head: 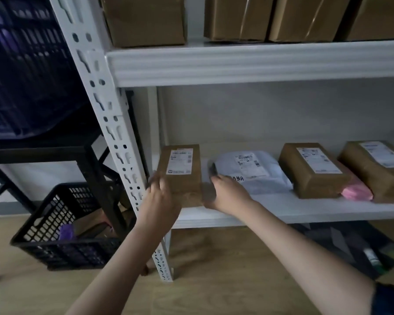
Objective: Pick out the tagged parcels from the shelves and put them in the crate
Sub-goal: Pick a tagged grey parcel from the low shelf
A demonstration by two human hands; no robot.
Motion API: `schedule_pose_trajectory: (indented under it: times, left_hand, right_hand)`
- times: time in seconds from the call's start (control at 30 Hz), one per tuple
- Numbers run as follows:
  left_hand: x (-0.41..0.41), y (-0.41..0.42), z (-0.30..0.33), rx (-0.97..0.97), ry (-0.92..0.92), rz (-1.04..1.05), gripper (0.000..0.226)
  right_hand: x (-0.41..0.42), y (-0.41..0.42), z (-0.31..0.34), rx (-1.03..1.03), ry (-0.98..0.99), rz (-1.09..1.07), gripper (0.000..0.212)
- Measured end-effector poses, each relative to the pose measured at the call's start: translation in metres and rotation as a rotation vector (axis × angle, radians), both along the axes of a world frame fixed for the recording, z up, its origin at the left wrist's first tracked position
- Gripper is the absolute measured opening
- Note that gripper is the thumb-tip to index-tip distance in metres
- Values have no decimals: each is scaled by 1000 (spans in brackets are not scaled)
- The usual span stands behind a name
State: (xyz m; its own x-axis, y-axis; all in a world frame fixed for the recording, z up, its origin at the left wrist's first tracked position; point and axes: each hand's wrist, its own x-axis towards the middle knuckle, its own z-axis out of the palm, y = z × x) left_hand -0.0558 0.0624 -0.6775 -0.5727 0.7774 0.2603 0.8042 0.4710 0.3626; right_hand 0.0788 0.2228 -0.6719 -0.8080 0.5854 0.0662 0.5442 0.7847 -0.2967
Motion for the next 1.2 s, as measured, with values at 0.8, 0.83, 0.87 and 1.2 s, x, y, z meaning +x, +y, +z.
schedule_pose_trajectory:
  times: [0.8, 0.83, 0.87, 1.2]
  left_hand:
    - [-20, 31, -5, 6, -301, 105, 72]
    - [-18, 29, -6, 28, -302, 99, 72]
    - [-15, 26, -8, 56, -311, 94, 73]
    - [17, -5, -28, 350, -283, -12, 80]
  right_hand:
    - [-20, 5, 3, -165, 159, -15, 44]
    - [-20, 5, -2, -154, 171, -16, 46]
    - [-18, 5, -6, -140, 192, -13, 50]
    - [23, -15, -13, -68, 346, -5, 75]
